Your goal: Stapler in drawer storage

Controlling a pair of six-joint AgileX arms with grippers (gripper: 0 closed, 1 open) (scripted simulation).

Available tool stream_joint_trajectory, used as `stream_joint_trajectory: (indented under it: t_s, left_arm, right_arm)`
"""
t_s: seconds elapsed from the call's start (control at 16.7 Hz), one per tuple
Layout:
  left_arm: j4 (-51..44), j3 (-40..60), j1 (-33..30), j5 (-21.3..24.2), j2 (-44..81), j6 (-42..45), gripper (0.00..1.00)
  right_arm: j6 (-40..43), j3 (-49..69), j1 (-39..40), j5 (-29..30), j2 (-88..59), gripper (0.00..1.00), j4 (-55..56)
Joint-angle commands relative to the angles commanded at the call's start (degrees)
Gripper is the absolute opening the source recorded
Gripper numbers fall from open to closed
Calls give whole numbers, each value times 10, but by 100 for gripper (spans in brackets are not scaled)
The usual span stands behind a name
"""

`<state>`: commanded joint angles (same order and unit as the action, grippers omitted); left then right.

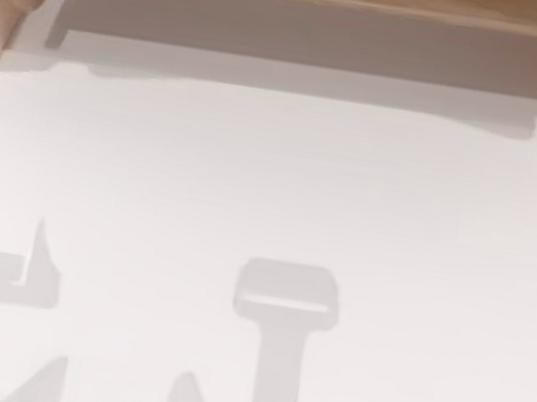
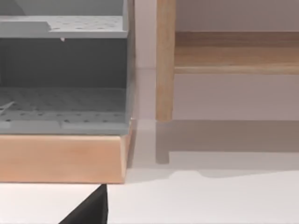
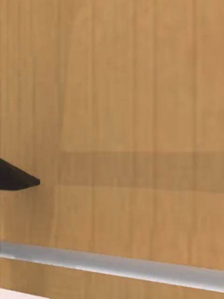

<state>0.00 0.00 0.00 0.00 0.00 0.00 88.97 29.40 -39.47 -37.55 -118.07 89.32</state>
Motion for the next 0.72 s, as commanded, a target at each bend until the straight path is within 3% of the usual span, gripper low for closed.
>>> stream_joint_trajectory:
  t_s: [0.24, 0.72]
  left_arm:
    - [0, 0, 0, 0, 0, 0, 100]
    - [0, 0, 0, 0, 0, 0, 100]
  right_arm:
    - [0, 0, 0, 0, 0, 2, 0]
    - [0, 0, 0, 0, 0, 0, 0]
